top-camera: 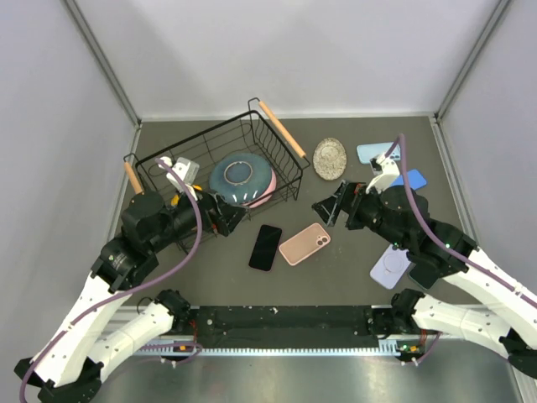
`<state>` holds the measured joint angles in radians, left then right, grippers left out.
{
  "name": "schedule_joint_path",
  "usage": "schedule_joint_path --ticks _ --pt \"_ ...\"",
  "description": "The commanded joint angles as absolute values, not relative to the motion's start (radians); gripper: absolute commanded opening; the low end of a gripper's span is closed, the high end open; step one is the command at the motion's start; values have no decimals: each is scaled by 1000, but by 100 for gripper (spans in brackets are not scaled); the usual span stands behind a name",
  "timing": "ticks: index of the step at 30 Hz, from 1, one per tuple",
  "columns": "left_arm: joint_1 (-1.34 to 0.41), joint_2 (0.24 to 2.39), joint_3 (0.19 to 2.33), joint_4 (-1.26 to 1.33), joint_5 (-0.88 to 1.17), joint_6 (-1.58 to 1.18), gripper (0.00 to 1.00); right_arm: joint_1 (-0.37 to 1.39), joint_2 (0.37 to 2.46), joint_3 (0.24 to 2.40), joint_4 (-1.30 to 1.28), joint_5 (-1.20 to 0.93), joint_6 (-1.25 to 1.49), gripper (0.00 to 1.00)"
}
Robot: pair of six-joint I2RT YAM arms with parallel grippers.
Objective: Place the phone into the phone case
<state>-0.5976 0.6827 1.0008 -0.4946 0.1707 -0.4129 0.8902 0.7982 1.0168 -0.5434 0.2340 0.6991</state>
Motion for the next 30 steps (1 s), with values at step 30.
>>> schedule_joint_path --ticks 30 --pt "-850 1179 965 -736 -101 -520 99 897 572 726 -494 229 677 99"
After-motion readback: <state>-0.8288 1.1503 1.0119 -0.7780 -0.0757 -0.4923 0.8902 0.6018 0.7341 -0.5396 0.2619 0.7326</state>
